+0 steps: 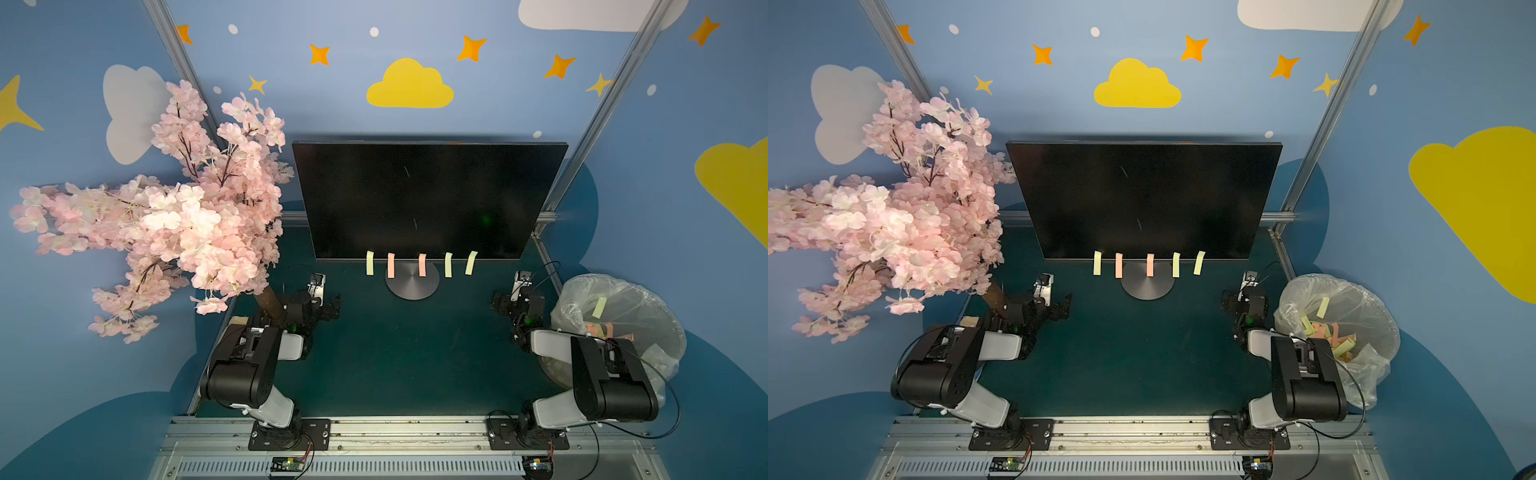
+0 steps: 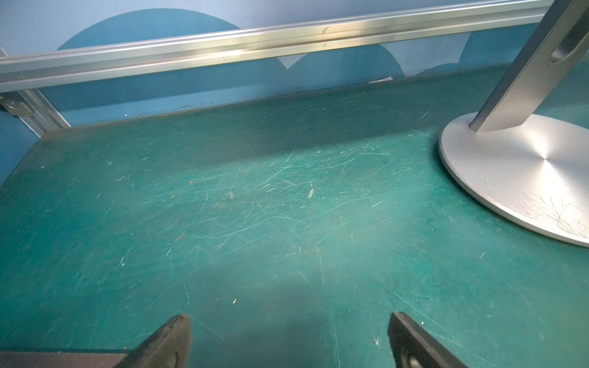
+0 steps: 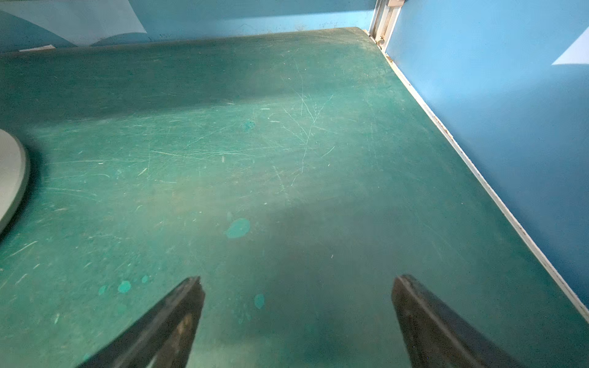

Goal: Remove the sticky note from the monitor
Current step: Move the trash bin to the center of the board.

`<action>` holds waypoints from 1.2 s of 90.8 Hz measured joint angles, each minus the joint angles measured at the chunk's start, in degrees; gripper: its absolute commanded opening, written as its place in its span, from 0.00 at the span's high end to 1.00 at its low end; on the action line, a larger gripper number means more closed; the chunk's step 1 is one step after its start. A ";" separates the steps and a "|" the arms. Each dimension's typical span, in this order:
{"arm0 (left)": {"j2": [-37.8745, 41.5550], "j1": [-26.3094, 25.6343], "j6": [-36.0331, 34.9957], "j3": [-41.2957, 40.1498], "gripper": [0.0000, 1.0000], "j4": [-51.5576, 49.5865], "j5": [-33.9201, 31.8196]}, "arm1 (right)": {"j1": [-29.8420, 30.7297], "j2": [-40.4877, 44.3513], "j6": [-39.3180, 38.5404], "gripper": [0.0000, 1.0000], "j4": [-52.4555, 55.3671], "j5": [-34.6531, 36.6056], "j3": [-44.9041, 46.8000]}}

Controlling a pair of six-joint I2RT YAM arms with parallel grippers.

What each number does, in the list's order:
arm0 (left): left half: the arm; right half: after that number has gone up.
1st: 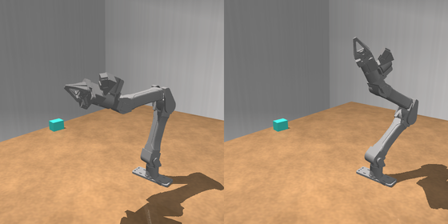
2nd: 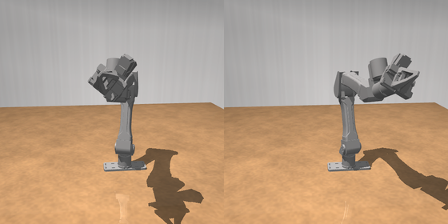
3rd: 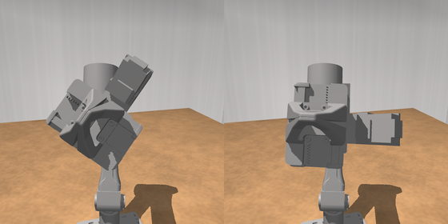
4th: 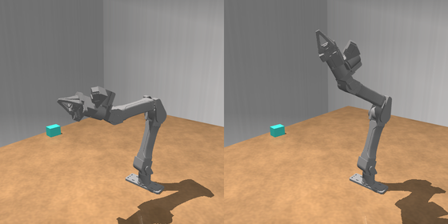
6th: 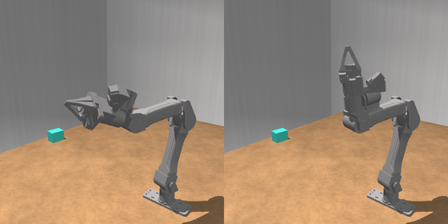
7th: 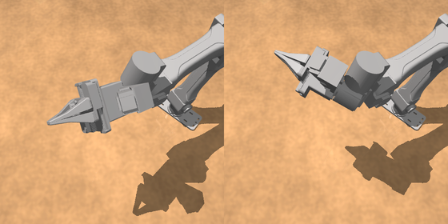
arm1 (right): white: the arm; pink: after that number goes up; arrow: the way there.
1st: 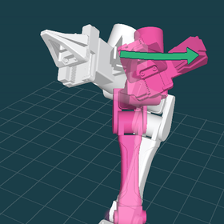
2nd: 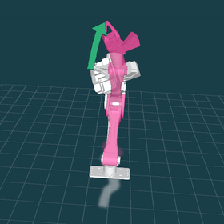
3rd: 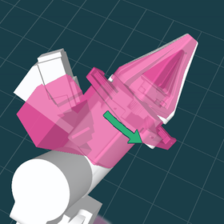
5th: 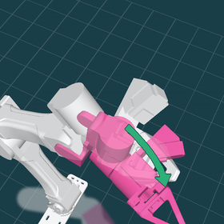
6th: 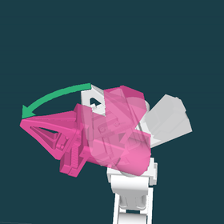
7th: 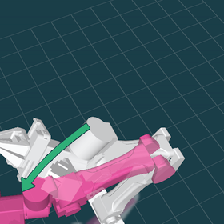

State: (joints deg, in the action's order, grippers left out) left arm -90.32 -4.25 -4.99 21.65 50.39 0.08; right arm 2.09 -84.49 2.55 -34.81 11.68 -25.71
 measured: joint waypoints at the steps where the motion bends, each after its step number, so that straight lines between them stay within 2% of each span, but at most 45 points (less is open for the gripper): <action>1: 0.00 0.00 0.00 0.00 0.00 0.02 0.00 | 0.00 0.00 0.00 0.02 0.00 0.00 0.00; 97: 0.00 0.00 0.00 0.00 0.00 0.26 0.02 | 0.00 0.00 0.00 0.02 0.00 -0.17 0.00; 109: 0.02 1.53 0.17 0.00 0.00 0.17 2.49 | -0.13 0.00 0.00 0.02 0.00 -0.31 0.00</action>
State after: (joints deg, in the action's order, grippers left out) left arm -90.30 -2.72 -4.82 21.65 50.57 2.57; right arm 1.96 -84.49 2.55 -34.81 11.38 -25.71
